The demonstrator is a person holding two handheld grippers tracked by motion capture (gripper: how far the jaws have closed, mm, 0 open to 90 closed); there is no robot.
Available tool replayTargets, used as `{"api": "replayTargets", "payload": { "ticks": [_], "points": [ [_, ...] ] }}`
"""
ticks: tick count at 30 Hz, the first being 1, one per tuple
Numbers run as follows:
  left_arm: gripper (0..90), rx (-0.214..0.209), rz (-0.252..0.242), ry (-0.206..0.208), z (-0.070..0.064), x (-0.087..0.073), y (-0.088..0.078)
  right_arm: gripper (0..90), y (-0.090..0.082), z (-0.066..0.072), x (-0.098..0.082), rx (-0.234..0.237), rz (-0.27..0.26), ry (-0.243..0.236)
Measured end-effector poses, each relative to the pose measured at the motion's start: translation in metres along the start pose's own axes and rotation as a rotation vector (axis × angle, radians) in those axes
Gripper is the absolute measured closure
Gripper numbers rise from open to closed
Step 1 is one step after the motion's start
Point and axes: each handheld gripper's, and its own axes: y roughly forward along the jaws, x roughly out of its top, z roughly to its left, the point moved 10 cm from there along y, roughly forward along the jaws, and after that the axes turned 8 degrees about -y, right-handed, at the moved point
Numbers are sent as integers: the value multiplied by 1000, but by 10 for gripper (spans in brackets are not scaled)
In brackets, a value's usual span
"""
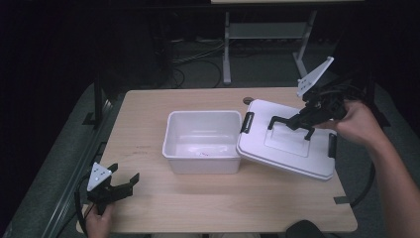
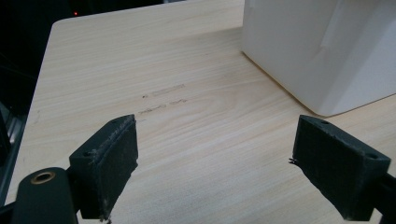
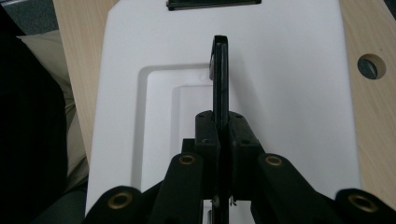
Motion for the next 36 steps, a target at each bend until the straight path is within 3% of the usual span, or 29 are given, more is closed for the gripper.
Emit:
{"api": "replayTargets", "payload": {
  "ticks": [36],
  "points": [
    [134,-7,2,5,-1,1,3,846,26,4,66,59,1,-86]
  ]
}}
